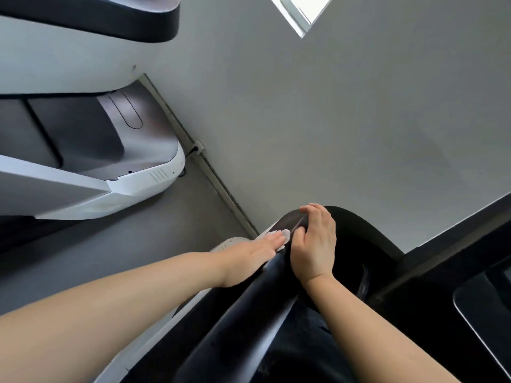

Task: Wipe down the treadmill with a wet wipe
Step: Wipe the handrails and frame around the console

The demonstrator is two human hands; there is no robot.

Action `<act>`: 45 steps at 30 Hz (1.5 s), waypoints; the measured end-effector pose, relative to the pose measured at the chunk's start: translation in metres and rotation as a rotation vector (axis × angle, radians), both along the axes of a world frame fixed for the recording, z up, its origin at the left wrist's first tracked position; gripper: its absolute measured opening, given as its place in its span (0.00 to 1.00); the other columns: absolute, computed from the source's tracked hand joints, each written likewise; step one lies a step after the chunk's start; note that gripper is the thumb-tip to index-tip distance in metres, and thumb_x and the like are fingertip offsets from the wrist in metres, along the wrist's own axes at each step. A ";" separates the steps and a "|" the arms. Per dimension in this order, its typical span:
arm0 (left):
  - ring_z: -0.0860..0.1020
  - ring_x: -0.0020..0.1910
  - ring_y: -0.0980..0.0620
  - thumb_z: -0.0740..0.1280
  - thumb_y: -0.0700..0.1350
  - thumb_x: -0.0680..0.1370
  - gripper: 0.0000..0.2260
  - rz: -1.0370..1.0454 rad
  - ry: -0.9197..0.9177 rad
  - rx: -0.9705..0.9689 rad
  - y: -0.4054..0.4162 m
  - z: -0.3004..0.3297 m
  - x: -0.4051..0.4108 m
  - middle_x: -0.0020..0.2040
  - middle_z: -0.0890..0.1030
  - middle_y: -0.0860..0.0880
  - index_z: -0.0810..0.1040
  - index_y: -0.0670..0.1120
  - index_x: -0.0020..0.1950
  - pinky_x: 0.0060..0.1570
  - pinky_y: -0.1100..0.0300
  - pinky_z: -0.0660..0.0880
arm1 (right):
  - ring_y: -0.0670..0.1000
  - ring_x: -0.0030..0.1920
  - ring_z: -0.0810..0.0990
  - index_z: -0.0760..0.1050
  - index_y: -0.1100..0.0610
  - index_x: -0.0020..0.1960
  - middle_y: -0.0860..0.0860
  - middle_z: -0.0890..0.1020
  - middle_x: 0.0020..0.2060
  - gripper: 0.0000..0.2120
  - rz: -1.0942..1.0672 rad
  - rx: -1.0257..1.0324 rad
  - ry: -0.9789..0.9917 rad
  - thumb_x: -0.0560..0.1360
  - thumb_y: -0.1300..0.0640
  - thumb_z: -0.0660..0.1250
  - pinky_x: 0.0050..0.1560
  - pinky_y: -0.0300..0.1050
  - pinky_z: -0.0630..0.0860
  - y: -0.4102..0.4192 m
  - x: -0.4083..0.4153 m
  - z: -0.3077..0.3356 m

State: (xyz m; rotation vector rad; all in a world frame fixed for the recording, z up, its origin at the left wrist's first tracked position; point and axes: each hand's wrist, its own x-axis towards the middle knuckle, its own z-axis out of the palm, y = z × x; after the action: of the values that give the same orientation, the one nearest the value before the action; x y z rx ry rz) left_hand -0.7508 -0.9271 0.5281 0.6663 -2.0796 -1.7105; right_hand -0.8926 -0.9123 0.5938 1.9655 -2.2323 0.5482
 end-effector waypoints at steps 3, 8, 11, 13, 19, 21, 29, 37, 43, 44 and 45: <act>0.46 0.67 0.68 0.44 0.39 0.84 0.20 0.011 -0.017 -0.030 -0.013 0.034 -0.018 0.75 0.50 0.57 0.50 0.45 0.77 0.61 0.80 0.40 | 0.57 0.62 0.71 0.73 0.63 0.59 0.57 0.74 0.61 0.22 -0.033 0.044 -0.017 0.70 0.56 0.51 0.63 0.42 0.61 0.003 -0.019 0.005; 0.48 0.73 0.63 0.44 0.44 0.84 0.20 0.000 -0.093 -0.271 -0.030 0.051 -0.050 0.77 0.49 0.55 0.52 0.47 0.77 0.61 0.76 0.40 | 0.55 0.74 0.56 0.61 0.61 0.73 0.55 0.58 0.75 0.24 -0.281 0.312 0.158 0.76 0.64 0.53 0.71 0.49 0.58 0.012 -0.100 0.034; 0.41 0.76 0.53 0.44 0.41 0.84 0.21 -0.046 -0.274 -0.394 -0.045 0.060 -0.075 0.78 0.45 0.50 0.48 0.43 0.77 0.66 0.69 0.35 | 0.51 0.77 0.44 0.47 0.59 0.77 0.53 0.45 0.77 0.30 -0.397 0.532 0.202 0.78 0.65 0.51 0.75 0.49 0.50 0.017 -0.127 0.047; 0.42 0.76 0.52 0.45 0.42 0.83 0.22 -0.039 -0.369 -0.463 -0.052 0.066 -0.091 0.78 0.45 0.50 0.48 0.44 0.78 0.74 0.57 0.41 | 0.51 0.77 0.41 0.44 0.58 0.78 0.52 0.42 0.77 0.31 -0.359 0.607 0.233 0.77 0.67 0.49 0.75 0.48 0.46 0.015 -0.133 0.049; 0.46 0.77 0.49 0.48 0.44 0.83 0.23 -0.030 -0.461 -0.676 -0.064 0.076 -0.146 0.78 0.48 0.44 0.49 0.41 0.78 0.73 0.59 0.44 | 0.50 0.77 0.43 0.42 0.58 0.77 0.53 0.43 0.77 0.33 -0.267 0.698 0.222 0.76 0.70 0.51 0.75 0.47 0.47 0.005 -0.143 0.049; 0.46 0.77 0.49 0.48 0.45 0.83 0.24 -0.035 -0.475 -0.699 -0.064 0.078 -0.161 0.78 0.48 0.44 0.49 0.41 0.78 0.73 0.59 0.44 | 0.51 0.77 0.43 0.41 0.58 0.77 0.53 0.43 0.77 0.33 -0.255 0.718 0.236 0.77 0.69 0.52 0.75 0.46 0.48 0.003 -0.146 0.050; 0.46 0.77 0.52 0.51 0.42 0.81 0.24 -0.140 -0.438 -0.813 -0.050 0.083 -0.128 0.78 0.51 0.49 0.52 0.43 0.77 0.71 0.63 0.43 | 0.51 0.77 0.43 0.41 0.58 0.77 0.52 0.43 0.77 0.35 -0.222 0.755 0.252 0.77 0.67 0.55 0.74 0.46 0.54 0.005 -0.144 0.058; 0.47 0.76 0.56 0.49 0.43 0.82 0.23 -0.196 -0.525 -0.887 -0.026 0.088 -0.079 0.78 0.51 0.54 0.54 0.47 0.77 0.73 0.61 0.47 | 0.51 0.77 0.45 0.41 0.59 0.77 0.53 0.44 0.77 0.35 -0.204 0.765 0.267 0.76 0.66 0.55 0.73 0.46 0.57 0.006 -0.143 0.062; 0.53 0.76 0.52 0.52 0.46 0.80 0.24 -0.071 -0.583 -0.870 -0.053 0.082 -0.123 0.77 0.54 0.54 0.55 0.46 0.76 0.70 0.54 0.60 | 0.51 0.77 0.44 0.41 0.59 0.77 0.53 0.44 0.77 0.34 -0.189 0.755 0.276 0.77 0.66 0.55 0.73 0.44 0.54 0.006 -0.144 0.060; 0.52 0.76 0.51 0.52 0.46 0.80 0.24 -0.065 -0.583 -0.856 -0.057 0.082 -0.129 0.77 0.54 0.53 0.54 0.46 0.77 0.71 0.53 0.58 | 0.51 0.77 0.44 0.41 0.58 0.77 0.53 0.44 0.77 0.34 -0.187 0.754 0.278 0.77 0.66 0.54 0.73 0.44 0.53 0.006 -0.145 0.060; 0.52 0.76 0.51 0.52 0.45 0.80 0.25 -0.056 -0.573 -0.854 -0.060 0.082 -0.134 0.77 0.54 0.53 0.53 0.46 0.77 0.72 0.54 0.56 | 0.51 0.77 0.44 0.41 0.58 0.77 0.52 0.44 0.77 0.34 -0.188 0.751 0.279 0.77 0.65 0.54 0.73 0.44 0.53 0.005 -0.145 0.060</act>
State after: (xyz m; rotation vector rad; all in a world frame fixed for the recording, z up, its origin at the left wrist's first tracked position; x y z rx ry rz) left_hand -0.8849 -0.9873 0.6102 0.8505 -2.9019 -0.5119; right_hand -1.0379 -0.9069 0.6533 1.8819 -2.6014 -0.6446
